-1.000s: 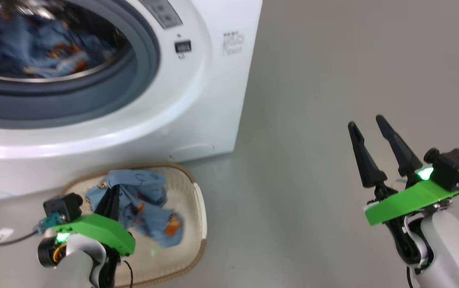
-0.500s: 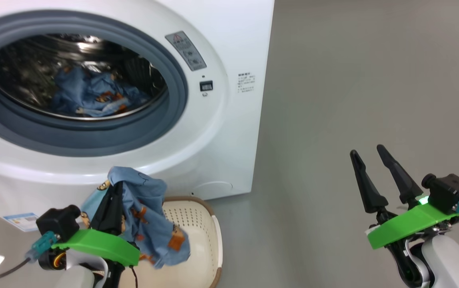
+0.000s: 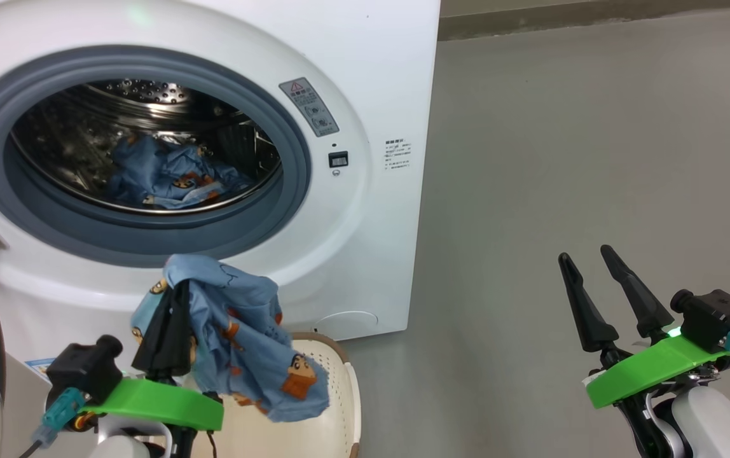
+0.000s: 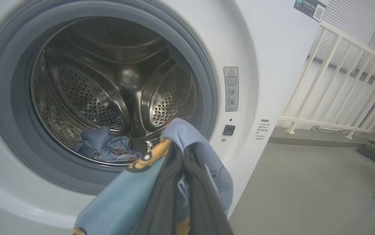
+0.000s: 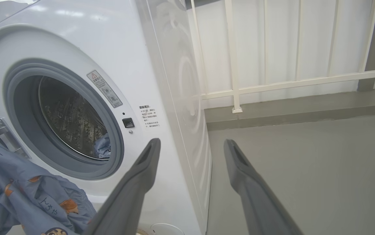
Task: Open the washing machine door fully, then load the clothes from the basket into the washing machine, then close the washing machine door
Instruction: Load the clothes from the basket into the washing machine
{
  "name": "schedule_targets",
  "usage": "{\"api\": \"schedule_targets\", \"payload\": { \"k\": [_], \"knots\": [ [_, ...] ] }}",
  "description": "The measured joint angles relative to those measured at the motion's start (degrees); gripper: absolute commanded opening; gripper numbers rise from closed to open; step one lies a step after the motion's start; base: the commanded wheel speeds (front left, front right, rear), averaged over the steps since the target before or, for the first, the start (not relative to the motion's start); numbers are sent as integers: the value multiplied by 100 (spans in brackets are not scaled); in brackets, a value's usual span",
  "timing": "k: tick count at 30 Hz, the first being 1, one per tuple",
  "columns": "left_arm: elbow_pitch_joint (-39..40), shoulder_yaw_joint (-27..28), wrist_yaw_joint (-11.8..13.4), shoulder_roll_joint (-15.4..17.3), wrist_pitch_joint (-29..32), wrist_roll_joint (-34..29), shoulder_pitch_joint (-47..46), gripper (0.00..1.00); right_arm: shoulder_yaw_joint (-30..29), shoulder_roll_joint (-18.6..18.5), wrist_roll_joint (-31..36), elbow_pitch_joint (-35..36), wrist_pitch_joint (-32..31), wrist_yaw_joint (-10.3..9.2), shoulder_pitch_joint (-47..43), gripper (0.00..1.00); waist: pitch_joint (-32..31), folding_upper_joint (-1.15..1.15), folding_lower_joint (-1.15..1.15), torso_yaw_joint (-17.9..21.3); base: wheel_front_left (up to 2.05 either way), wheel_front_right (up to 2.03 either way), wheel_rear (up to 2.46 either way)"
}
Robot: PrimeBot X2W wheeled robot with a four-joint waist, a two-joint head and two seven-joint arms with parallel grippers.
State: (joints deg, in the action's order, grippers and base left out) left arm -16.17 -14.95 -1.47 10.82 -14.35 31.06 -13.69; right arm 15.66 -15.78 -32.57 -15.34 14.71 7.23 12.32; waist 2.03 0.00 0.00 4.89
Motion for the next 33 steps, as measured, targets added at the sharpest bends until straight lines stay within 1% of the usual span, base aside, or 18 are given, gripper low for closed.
{"api": "schedule_targets", "payload": {
  "k": [13,19,24,31,33],
  "knots": [
    [140,20,211,60,94,-3,-25,0,9,-89,1,49,0,0,2,100,129,0,1,23,0,0,0],
    [1,73,209,116,170,-4,-520,0,5,-143,1,147,0,0,27,100,329,0,0,28,0,0,0],
    [-580,154,193,181,234,-4,-1275,0,-59,-211,1,372,0,0,224,100,649,0,1,61,0,0,0],
    [-1833,213,-2,232,216,-15,-2592,0,-123,-266,-179,747,0,0,639,100,1281,0,1,153,0,0,0],
    [-2198,230,-12,223,177,-49,-3007,0,-137,-304,-179,821,0,0,730,100,1488,0,2,181,0,0,0]
  ]
}}
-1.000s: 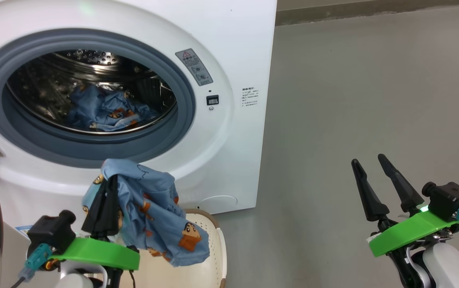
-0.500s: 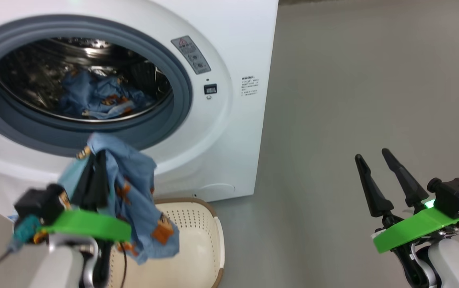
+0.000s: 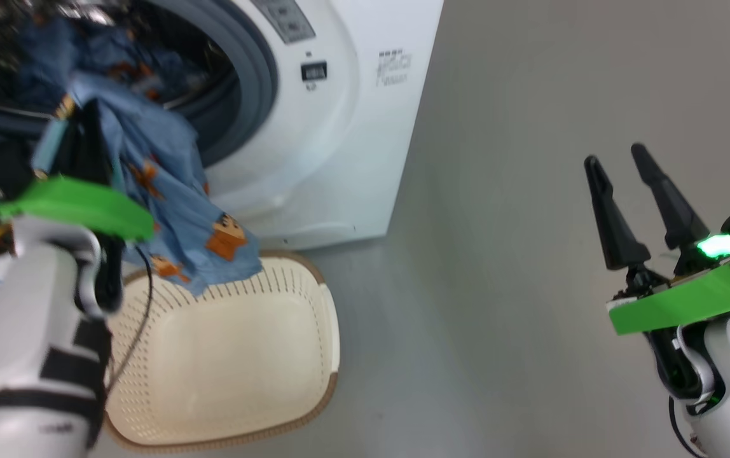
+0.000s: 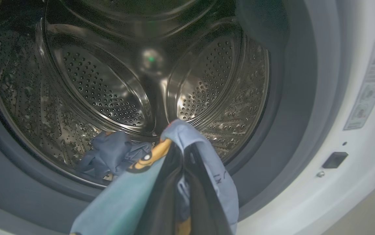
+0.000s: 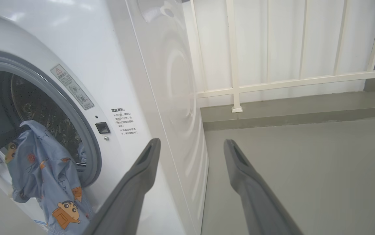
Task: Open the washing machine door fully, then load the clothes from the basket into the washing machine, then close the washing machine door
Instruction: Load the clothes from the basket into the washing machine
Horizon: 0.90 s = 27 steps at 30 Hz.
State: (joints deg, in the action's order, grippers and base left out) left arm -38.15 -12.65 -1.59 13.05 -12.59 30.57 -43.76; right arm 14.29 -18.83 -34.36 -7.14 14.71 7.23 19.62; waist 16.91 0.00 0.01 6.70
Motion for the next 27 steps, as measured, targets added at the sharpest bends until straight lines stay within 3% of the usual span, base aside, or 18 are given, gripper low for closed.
{"api": "schedule_targets", "payload": {
  "k": [8,14,21,27],
  "knots": [
    [-1287,108,-151,-11,-113,-68,-1437,0,-134,-65,1,265,0,0,283,100,873,0,0,128,0,0,0],
    [-1818,236,-244,103,-178,-151,-2131,0,-204,-46,5,354,0,0,378,100,1466,0,0,273,0,0,0],
    [-1697,371,-188,471,-179,-600,-2949,0,-304,40,5,435,0,0,451,100,2076,0,0,501,0,0,0],
    [-891,786,-127,595,-180,-896,-3133,0,-331,114,11,443,0,0,478,100,2331,0,-1,667,0,0,0]
  ]
}}
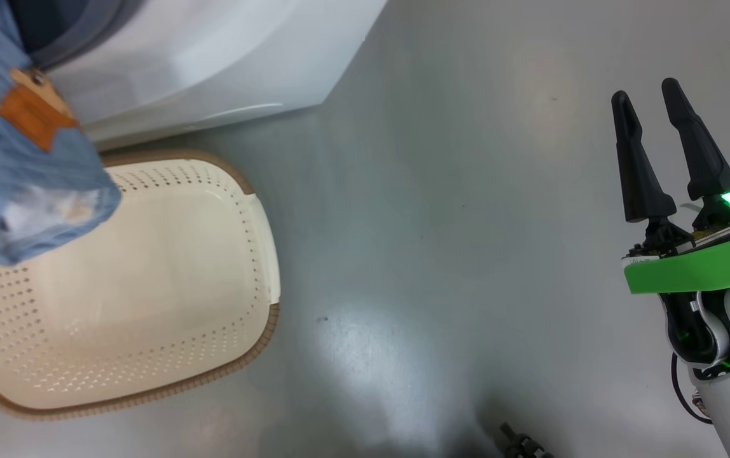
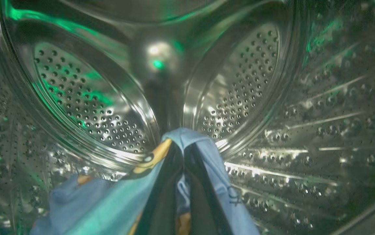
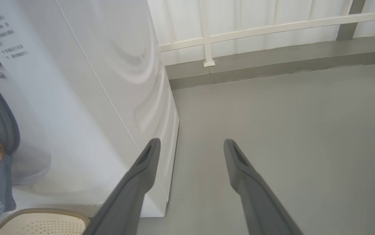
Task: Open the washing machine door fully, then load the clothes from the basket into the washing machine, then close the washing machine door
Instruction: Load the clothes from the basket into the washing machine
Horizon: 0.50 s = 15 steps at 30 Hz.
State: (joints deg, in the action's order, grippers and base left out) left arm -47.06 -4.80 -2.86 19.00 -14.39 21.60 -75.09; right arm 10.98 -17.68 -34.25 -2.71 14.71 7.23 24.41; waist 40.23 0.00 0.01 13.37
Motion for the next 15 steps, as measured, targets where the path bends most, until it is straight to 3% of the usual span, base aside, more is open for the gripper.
{"api": "schedule_targets", "payload": {
  "k": [4,5,7,15],
  "knots": [
    [260,278,42,-13,-32,-152,11,0,-9,54,9,-10,0,0,4,100,79,0,0,62,0,0,0],
    [183,319,46,-33,-33,-181,24,14,-7,69,9,-16,0,0,5,100,78,0,0,66,0,0,0],
    [-127,359,46,-91,-33,-186,26,100,1,92,10,-44,1,0,8,100,54,0,0,62,0,0,0],
    [-1402,300,-73,-236,254,-119,23,100,13,102,48,-151,1,0,69,100,-99,0,-1,39,0,0,0]
  ]
}}
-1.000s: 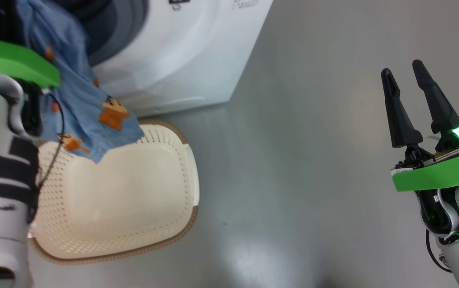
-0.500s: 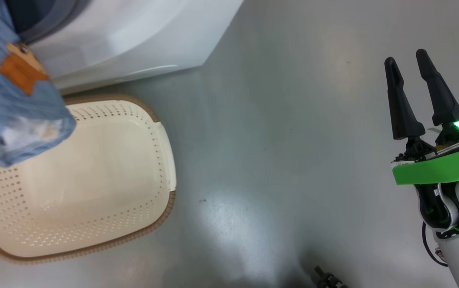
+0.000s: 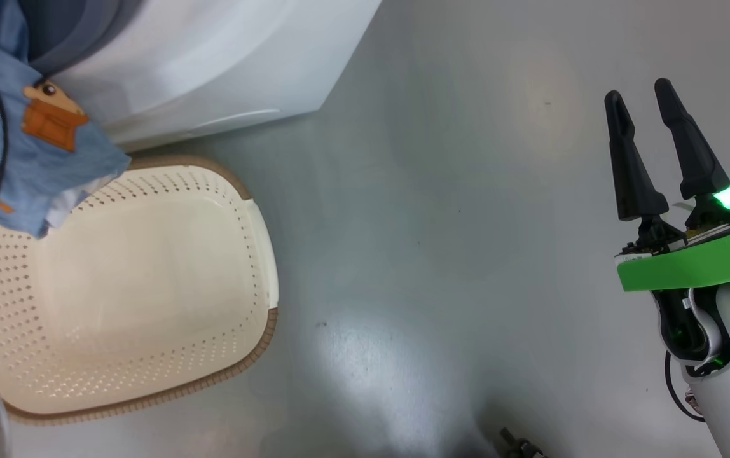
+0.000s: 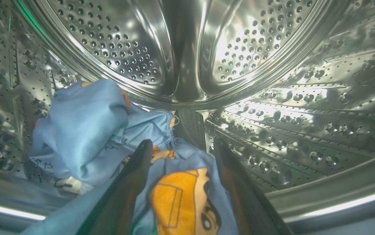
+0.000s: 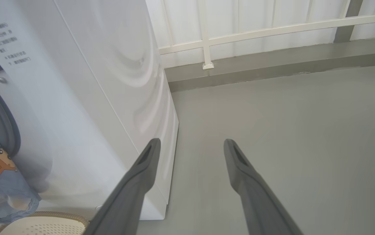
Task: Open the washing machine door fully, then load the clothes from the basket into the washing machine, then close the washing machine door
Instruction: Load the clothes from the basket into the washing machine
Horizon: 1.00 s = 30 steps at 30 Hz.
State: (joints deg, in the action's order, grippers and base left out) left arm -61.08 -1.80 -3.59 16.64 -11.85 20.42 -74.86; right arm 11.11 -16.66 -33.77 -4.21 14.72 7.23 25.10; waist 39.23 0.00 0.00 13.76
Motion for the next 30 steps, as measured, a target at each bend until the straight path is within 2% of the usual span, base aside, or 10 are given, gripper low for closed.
{"api": "schedule_targets", "payload": {
  "k": [8,17,21,30],
  "knots": [
    [-420,-30,-171,-112,-36,157,91,100,97,7,1,-145,-1,0,0,100,-272,0,-1,-52,0,0,0],
    [-505,-183,-301,-282,-237,214,987,100,152,7,1,-322,-1,0,-38,100,-879,0,-1,-163,0,0,0],
    [-291,-288,-349,-352,-240,211,1519,100,190,37,1,-410,-1,0,-172,100,-1215,0,-1,-231,0,0,0],
    [768,-355,-354,-528,-254,152,2876,100,222,81,1,-605,-1,0,-558,100,-2048,0,-2,-431,0,0,0]
  ]
}}
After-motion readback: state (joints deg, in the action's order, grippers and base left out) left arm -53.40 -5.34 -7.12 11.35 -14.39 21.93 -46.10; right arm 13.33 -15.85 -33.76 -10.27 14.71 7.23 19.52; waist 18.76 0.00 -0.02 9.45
